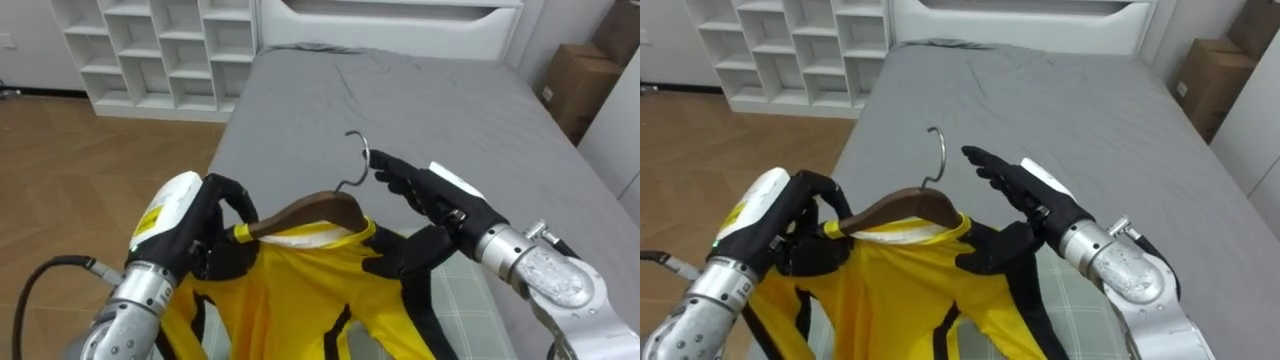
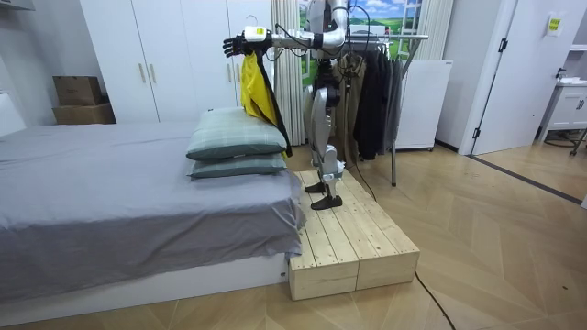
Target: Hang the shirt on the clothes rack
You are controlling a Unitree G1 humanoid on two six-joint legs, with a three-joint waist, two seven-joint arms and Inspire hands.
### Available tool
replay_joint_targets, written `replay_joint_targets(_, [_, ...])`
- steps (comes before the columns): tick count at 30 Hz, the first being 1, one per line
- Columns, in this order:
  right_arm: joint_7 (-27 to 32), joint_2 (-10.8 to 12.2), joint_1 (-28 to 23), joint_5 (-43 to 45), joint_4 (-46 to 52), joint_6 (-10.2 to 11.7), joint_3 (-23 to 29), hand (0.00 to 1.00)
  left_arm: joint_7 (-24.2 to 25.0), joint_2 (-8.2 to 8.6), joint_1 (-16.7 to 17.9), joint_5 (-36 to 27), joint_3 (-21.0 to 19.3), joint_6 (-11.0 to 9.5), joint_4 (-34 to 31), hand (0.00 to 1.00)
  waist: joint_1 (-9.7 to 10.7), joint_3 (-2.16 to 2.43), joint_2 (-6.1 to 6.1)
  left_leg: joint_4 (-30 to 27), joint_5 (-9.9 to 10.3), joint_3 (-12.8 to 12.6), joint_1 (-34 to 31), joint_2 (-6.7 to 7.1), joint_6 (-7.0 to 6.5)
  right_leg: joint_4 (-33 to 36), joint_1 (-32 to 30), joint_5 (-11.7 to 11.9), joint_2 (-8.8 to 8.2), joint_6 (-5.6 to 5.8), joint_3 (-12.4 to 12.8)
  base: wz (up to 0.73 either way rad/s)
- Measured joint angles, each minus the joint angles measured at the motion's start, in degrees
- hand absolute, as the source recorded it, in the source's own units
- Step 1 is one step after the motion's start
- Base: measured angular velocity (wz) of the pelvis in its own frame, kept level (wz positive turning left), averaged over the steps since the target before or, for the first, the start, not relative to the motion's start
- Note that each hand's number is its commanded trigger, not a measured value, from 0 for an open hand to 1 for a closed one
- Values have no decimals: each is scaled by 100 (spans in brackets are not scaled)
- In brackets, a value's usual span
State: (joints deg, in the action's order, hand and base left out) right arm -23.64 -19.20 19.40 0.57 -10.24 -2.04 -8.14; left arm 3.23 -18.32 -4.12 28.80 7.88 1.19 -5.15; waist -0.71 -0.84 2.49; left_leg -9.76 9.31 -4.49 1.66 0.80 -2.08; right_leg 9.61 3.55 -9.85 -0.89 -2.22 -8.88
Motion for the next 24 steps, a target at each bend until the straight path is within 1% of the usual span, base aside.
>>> replay_joint_targets(2, [49, 103, 34, -7, 0, 0, -25, 0, 28, 0, -17, 0, 140, 0, 0, 100, 48, -3, -5, 2, 0, 0, -4, -1, 0, -8, -1, 0, 3, 0, 2, 0])
replay_joint_targets(4, [105, 110, 44, -11, -4, 0, -70, 0, 103, 4, -76, 0, 192, 0, 0, 100, 59, -3, -5, 6, 0, 1, -3, -3, 0, -12, -1, -1, 4, 1, 2, 0])
replay_joint_targets(8, [178, 110, 51, -12, -41, 0, -201, 0, 178, 4, -334, 4, 333, 3, 0, 100, 70, -6, -9, 8, 0, 0, 6, -3, 0, -8, -4, -1, 8, 1, 26, 0])
replay_joint_targets(11, [177, 111, 52, -11, -41, 0, -229, 0, 225, 17, -447, 4, 399, 3, 0, 100, 71, -9, -14, 12, 0, 4, 14, -4, 0, -7, -2, -1, 10, 1, 42, 0])
replay_joint_targets(19, [177, 111, 52, -9, -41, 0, -229, 0, 269, 116, -451, 5, 399, 16, 0, 100, 99, -18, -26, 12, 0, 1, 15, -5, 0, -3, -9, -1, 18, 1, 75, 0])
replay_joint_targets(24, [177, 114, 52, -5, -43, 0, -234, 0, 333, 116, -452, 5, 397, 16, 0, 100, 97, -20, -26, 13, 0, 1, 14, -4, 0, -4, -8, -1, 19, 1, 78, 0])
